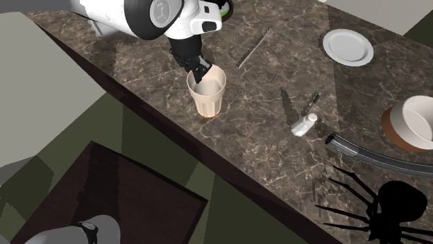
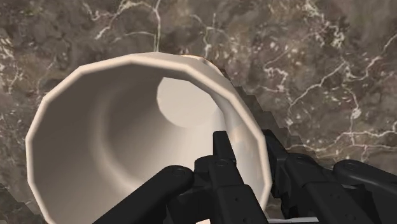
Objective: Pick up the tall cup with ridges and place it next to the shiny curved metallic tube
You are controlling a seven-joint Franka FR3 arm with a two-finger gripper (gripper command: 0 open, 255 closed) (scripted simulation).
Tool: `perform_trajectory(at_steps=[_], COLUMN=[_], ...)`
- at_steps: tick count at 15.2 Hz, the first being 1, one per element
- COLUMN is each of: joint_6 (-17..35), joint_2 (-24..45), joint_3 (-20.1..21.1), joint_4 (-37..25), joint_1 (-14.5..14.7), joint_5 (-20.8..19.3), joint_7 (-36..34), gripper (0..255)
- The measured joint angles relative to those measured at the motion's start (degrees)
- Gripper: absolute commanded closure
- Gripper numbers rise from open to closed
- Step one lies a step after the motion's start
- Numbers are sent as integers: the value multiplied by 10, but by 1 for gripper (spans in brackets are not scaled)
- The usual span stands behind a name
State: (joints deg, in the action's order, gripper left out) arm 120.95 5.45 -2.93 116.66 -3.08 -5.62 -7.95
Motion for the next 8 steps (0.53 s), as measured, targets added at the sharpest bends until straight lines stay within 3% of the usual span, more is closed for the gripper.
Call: perform_trajectory(at_steps=[8], joint_6=[-42], joint_2=[-16], joint_3=[0], joint_4=[-25], joint_1=[0], joint_5=[1], joint_7=[3], gripper=[255])
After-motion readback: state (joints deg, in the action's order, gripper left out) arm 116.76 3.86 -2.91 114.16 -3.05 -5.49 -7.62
